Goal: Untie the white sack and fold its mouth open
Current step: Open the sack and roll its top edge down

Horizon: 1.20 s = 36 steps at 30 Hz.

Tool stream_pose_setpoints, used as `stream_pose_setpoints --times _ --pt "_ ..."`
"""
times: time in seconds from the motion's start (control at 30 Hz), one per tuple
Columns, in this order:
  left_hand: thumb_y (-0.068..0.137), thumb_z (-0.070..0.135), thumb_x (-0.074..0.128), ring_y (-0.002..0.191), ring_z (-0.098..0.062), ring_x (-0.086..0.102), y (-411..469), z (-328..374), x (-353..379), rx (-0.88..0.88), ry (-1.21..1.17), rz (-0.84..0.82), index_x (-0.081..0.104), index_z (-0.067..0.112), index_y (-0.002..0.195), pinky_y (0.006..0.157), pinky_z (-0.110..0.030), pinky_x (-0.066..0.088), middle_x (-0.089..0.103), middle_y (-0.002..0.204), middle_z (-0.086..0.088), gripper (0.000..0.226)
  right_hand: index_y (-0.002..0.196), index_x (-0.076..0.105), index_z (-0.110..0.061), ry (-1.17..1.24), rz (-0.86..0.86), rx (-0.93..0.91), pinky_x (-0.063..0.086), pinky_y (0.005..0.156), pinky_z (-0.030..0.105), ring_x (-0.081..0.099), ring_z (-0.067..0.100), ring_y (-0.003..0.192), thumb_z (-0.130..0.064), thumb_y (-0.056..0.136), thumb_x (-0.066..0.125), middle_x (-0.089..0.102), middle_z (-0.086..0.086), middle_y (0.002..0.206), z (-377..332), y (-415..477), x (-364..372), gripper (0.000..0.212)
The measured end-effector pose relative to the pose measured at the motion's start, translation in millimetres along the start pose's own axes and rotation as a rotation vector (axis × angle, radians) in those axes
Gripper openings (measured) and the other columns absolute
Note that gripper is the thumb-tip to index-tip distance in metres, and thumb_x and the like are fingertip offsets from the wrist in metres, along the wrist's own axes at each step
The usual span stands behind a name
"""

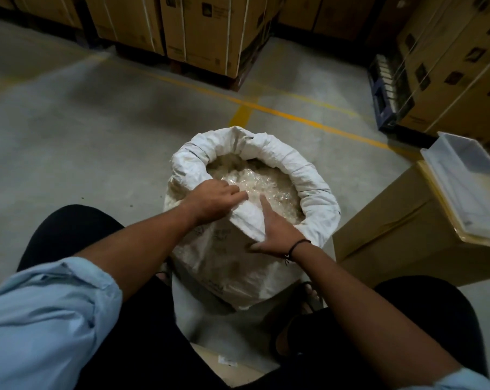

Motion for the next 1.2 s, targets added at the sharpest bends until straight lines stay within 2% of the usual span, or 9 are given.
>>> stream_pose_setpoints --times 0.17,0.33,0.47,0.63,0.77,0.87,1.0,1.1,1.2 --pt "0.082 0.029 0.054 0.093 -0.027 0.065 1 11 20 -0.074 -0.048 -0.243 0.051 0.023 0.129 0.08 -0.039 0.048 0.066 0.105 -0.003 0.048 0.135 0.039 -0.018 -0.21 0.166 0.169 0.054 0.079 0.041 0.064 0.034 0.103 -0.038 0.075 0.074 0.064 0.011 0.117 23 -1 10 0.072" --pt "0.07 0.079 0.069 0.106 -0.02 0.063 -5 6 19 -0.356 -0.632 -0.793 0.056 0.029 0.127 0.093 -0.034 0.048 0.066 0.122 0.003 0.077 0.107 0.06 -0.01 -0.688 0.631 -0.164 0.044 0.049 0.036 0.06 0.032 0.059 -0.017 0.082 0.057 0.061 0.01 0.08 -17 -5 -10 0.026" --pt "0.069 0.055 0.086 0.085 -0.015 0.062 -10 -5 14 -0.331 -0.52 -0.864 0.069 0.023 0.112 0.076 -0.027 0.045 0.073 0.104 0.005 0.056 0.118 0.057 -0.007 -0.597 0.534 -0.315 0.048 0.052 0.039 0.062 0.035 0.071 -0.014 0.082 0.062 0.06 0.011 0.096 -41 1 -2 0.037" --pt "0.082 0.029 0.069 0.097 -0.022 0.066 -1 13 13 -0.12 -0.247 -0.539 0.063 0.032 0.125 0.073 -0.033 0.051 0.068 0.112 0.004 0.044 0.156 0.016 -0.019 -0.018 -0.023 -0.041 0.049 0.099 0.04 0.056 0.03 0.122 -0.037 0.065 0.086 0.051 0.011 0.143 0 10 6 0.116" --pt "0.074 0.01 0.065 0.077 -0.026 0.065 -7 41 5 0.137 -0.123 -0.193 0.066 0.024 0.122 0.056 -0.031 0.04 0.061 0.101 -0.004 0.05 0.131 0.052 -0.021 -0.202 -0.059 0.001 0.048 0.086 0.033 0.063 0.028 0.109 -0.043 0.072 0.078 0.066 0.005 0.123 7 0 13 0.069" --pt "0.074 0.037 0.078 0.095 -0.02 0.063 -11 21 16 -0.136 -0.268 -0.469 0.06 0.033 0.121 0.071 -0.03 0.046 0.062 0.111 0.006 0.05 0.115 0.058 -0.009 -0.493 0.19 -0.123 0.05 0.069 0.038 0.069 0.037 0.085 -0.034 0.078 0.068 0.07 0.014 0.1 -12 -2 15 0.045" --pt "0.057 0.069 0.085 0.112 -0.017 0.058 -39 10 36 -0.368 -0.552 -1.032 0.049 0.033 0.134 0.1 -0.034 0.046 0.06 0.128 0.01 0.092 0.091 0.061 -0.008 -0.636 0.364 -0.343 0.041 0.049 0.031 0.059 0.031 0.045 -0.017 0.068 0.067 0.063 0.01 0.071 -46 -9 33 0.025" --pt "0.076 0.051 0.082 0.114 -0.022 0.06 -37 21 36 -0.275 -0.416 -1.08 0.055 0.025 0.135 0.096 -0.03 0.044 0.063 0.128 0.003 0.07 0.107 0.06 -0.01 -0.61 0.324 -0.358 0.04 0.054 0.033 0.065 0.033 0.058 -0.021 0.073 0.066 0.068 0.009 0.085 -45 -5 33 0.036" --pt "0.092 0.034 0.068 0.11 -0.025 0.062 -25 25 33 -0.235 -0.341 -1.024 0.059 0.016 0.133 0.088 -0.03 0.044 0.066 0.126 -0.006 0.046 0.14 0.041 -0.016 -0.472 0.077 -0.304 0.046 0.088 0.041 0.065 0.031 0.102 -0.045 0.078 0.07 0.067 0.008 0.118 -20 4 28 0.074"
Point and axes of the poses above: each hand's wrist, its own y-axis towards the middle knuckle, its own x-axis out of the palm, z = x × y, the point moved 7 cm from there along y, towards the middle knuckle
